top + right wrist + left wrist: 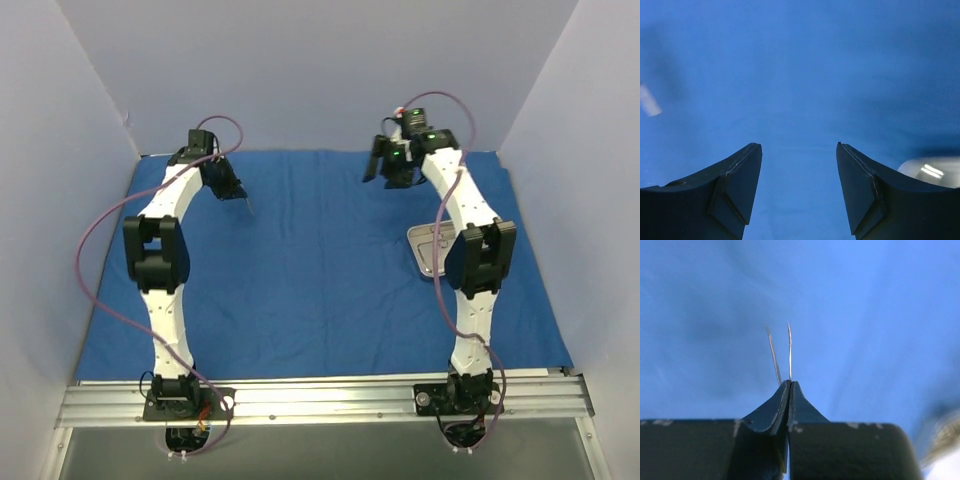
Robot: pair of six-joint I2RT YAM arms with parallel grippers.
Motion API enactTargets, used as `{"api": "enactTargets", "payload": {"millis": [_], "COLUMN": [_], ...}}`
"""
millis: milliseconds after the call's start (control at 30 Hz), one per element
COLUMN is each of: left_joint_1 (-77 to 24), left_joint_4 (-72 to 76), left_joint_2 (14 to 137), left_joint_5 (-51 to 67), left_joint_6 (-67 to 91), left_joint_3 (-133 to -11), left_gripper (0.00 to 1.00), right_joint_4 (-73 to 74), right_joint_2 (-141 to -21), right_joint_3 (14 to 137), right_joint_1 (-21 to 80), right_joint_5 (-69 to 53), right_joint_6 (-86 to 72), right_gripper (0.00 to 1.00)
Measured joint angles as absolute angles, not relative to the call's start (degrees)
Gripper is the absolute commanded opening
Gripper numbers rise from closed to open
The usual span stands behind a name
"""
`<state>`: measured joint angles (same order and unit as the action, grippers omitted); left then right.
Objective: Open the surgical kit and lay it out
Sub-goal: Adjust the medical item in the surgical kit.
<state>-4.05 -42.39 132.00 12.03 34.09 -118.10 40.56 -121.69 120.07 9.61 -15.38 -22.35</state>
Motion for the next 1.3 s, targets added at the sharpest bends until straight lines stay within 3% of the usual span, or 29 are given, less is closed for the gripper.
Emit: {"api": "enactTargets", "payload": {"millis": [167,367,633,900,1300], "left_joint_1": [-4.3,-4.8,-5.2,-5.4,-5.5], "left_joint_4": [-34.9,-29.3,-0.1,15.6,31.4], "left_joint_2": [118.8,112.8,110.6,107.2,105.1], "left_joint_5": [21.0,27.3,43.0,52.4,59.2], "left_joint_6": [33.9,39.5,54.3,60.6,69.4], "left_joint_3": [-103.6,-96.3,-76.1,-72.6,-67.3], "left_gripper": [0.02,0.02,0.02,0.02,0.02], "right_joint_4": [35.4,30.0,19.4,2.1,-15.7], "right_joint_2": [-122.1,-123.8,-127.1,-123.9,-119.3], "right_joint_3": [121.3,121.3,118.4,102.8,92.8], "right_joint_1": [18.8,24.8,27.0,26.3,25.6], "right_joint_5": [-24.4,-33.6,-48.6,-56.8,-62.2], "right_joint_6": [-22.3,-22.4,-27.0,-35.0,-46.1], "right_gripper": [0.62,0.63,0.63,0.59,0.52]}}
